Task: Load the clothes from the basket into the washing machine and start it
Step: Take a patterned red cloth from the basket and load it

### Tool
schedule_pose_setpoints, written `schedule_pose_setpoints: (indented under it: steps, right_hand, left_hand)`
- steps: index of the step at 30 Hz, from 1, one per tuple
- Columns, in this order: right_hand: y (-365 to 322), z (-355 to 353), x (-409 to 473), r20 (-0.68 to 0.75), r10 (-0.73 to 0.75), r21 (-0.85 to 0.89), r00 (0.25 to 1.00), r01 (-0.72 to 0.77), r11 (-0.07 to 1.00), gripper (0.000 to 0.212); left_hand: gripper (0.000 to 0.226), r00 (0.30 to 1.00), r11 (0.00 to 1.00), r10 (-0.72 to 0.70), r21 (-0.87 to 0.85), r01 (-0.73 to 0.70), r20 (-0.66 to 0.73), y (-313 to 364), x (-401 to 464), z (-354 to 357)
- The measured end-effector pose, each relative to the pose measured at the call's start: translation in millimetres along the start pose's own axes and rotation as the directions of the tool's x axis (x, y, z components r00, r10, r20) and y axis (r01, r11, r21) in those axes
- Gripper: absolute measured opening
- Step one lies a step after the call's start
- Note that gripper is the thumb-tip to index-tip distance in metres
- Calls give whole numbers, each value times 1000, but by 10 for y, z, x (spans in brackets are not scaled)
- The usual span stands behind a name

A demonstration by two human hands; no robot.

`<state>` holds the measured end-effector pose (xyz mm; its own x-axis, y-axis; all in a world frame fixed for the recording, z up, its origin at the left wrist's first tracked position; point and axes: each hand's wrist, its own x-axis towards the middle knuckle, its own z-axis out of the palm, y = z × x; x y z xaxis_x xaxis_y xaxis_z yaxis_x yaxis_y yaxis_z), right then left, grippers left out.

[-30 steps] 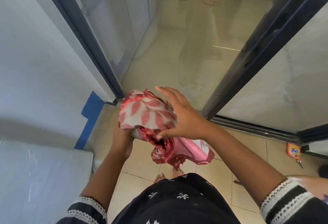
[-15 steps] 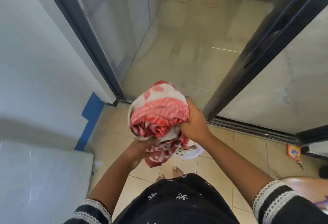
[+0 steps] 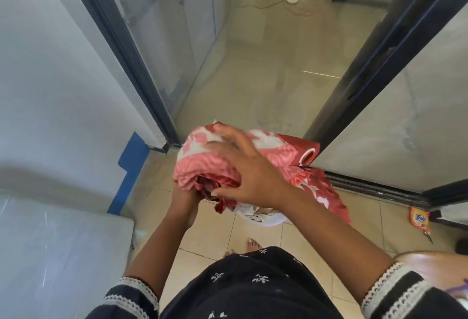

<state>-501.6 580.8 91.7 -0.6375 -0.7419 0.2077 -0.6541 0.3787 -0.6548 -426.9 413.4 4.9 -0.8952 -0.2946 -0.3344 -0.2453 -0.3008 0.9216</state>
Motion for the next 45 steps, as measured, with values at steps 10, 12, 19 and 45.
schedule_pose_setpoints:
  steps: [10,12,19,45]
  right_hand:
    - [584,-72,-272,-142,461,499,876,-339,798,100]
    - [529,-1,-277,-47,585,757,810,-353,550,94]
    - [372,207,-378,303,649,949,698,-282,-139,43]
    - [1312,-160,-551,544,493,821,679,-552,-146,71]
  left_hand:
    - [67,1000,893,13,-450,-10,4,254,105,-18]
    - [70,1000,849,-17,-529,16,2,254,91,100]
    - [71,975,820,-199,-528,221,99,142,-114,473]
    - [47,971,890,-204,-438,129,-128,118,-114,527]
